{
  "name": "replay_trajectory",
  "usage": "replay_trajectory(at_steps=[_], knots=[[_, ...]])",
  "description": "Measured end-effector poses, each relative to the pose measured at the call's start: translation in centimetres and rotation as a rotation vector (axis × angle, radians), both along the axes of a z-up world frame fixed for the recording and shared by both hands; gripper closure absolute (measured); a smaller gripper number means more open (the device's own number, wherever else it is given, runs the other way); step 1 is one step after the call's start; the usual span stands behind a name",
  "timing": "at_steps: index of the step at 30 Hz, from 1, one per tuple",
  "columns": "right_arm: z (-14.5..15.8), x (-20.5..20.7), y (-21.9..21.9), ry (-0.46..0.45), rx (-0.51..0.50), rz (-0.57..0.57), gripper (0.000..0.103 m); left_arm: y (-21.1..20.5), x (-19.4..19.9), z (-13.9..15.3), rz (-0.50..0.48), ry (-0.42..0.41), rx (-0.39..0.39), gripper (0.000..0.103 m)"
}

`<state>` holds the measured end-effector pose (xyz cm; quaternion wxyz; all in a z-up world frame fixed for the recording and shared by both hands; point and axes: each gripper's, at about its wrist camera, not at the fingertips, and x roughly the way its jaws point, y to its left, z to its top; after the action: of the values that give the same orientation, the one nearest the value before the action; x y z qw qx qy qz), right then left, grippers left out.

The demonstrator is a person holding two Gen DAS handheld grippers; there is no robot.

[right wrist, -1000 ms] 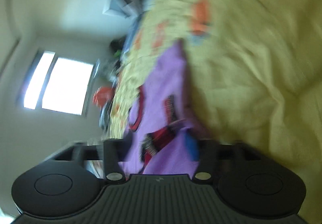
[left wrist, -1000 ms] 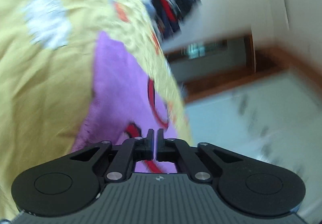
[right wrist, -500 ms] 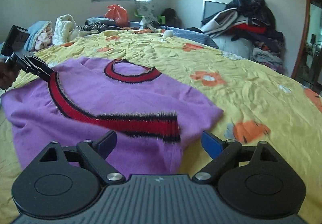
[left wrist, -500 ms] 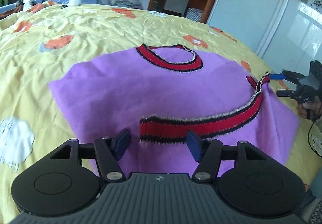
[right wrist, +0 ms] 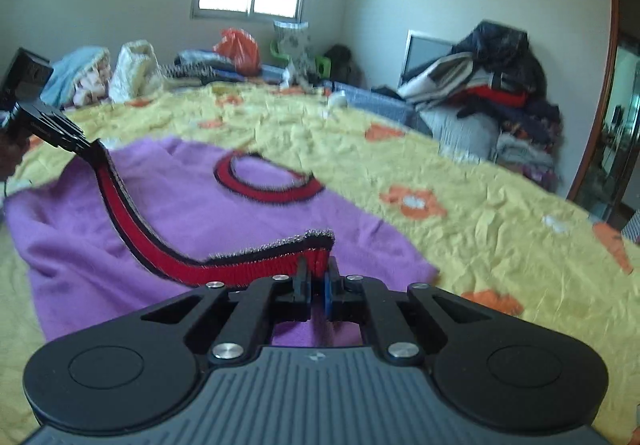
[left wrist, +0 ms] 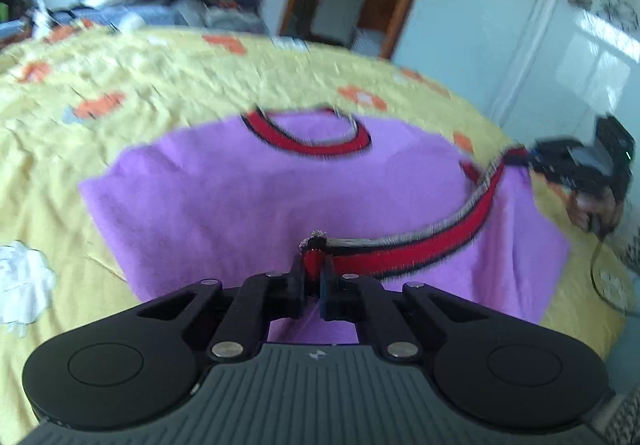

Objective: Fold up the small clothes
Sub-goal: 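Grasp the hem band with both grippers and straighten it along the collar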

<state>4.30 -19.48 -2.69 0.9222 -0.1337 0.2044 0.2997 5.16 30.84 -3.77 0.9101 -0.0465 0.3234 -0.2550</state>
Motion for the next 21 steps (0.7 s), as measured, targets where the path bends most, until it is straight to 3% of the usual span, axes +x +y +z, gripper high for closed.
replay_trajectory(at_steps=[5,8,13,19,20,21], knots=[[2.3,0.6,0.1,-0.037,0.028,-0.01,0.097,2.2,-1.3,2.1,0.149,-0.117,-0.029,0.096],[1.7,4.5,0.2,0.024,0.052,-0.045,0.097,3.9,1.3,1.8,0.216,-0.09,-0.055,0.096],[-1.6,11.4,0.9,0.131,0.061,-0.122,0.097,4.7,6.4,0.5,0.253,-0.049,-0.021,0.096],[-4.7,14.5,1.8,0.202,-0.008,-0.173,0.097,5.1,9.6,-2.0,0.243,0.055,0.066,0.094],[-5.1,14.6,1.8,0.187,-0.027,-0.196,0.093,5.3,9.8,-2.4,0.26,0.061,0.086,0.093],[-5.4,14.7,1.8,0.192,-0.031,-0.199,0.082,5.6,10.0,-2.7,0.27,0.066,0.091,0.088]])
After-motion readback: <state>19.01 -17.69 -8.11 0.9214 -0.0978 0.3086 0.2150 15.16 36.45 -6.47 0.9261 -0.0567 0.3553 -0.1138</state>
